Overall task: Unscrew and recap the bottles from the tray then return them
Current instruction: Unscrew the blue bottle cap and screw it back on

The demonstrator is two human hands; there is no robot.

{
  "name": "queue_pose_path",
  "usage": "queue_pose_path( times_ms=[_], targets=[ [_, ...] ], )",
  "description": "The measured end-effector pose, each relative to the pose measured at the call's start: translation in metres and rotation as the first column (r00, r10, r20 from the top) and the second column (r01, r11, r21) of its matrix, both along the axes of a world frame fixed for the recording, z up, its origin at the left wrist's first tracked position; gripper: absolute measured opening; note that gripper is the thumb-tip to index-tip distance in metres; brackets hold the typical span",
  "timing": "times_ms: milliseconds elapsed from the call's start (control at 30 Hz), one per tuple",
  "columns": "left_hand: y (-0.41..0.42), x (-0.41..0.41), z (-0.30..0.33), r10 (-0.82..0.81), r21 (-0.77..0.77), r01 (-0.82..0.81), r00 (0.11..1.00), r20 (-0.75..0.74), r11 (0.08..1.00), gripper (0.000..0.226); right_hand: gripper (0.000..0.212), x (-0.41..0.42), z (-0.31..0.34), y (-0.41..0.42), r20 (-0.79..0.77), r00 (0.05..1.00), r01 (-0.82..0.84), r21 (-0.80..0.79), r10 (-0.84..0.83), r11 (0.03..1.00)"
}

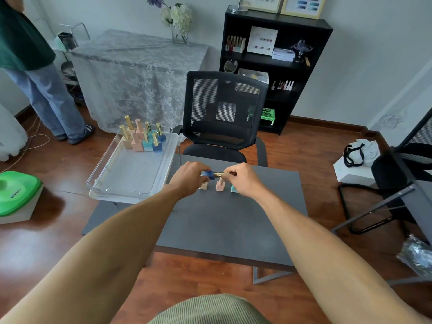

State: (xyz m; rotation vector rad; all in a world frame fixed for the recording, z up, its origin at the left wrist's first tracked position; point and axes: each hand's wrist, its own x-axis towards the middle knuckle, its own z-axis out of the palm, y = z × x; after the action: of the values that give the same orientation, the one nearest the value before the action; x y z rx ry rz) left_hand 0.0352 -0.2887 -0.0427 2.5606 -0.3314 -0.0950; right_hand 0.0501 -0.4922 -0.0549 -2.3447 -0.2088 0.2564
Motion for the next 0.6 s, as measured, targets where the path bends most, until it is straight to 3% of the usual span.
queue_pose_path(
  times_ms=[367,600],
  targets=[
    [-0.0029,0.0029,-0.0022,-0.023,0.068,0.015,0.992,0.124,0.998,0.015,0.021,0.0053,-0.0012,0.0024,-0.086,0.987,0.148,0.124,-0.138,0.981],
    [-0.0075,0.0060,-0.0071,0.042,-0.002,-0.042,0.999,-0.001,0.999,0.012,0.009,0.0064,-0.0045,0.0042,-0.032,0.984,0.175,0.317,-0.174,0.932]
  ],
)
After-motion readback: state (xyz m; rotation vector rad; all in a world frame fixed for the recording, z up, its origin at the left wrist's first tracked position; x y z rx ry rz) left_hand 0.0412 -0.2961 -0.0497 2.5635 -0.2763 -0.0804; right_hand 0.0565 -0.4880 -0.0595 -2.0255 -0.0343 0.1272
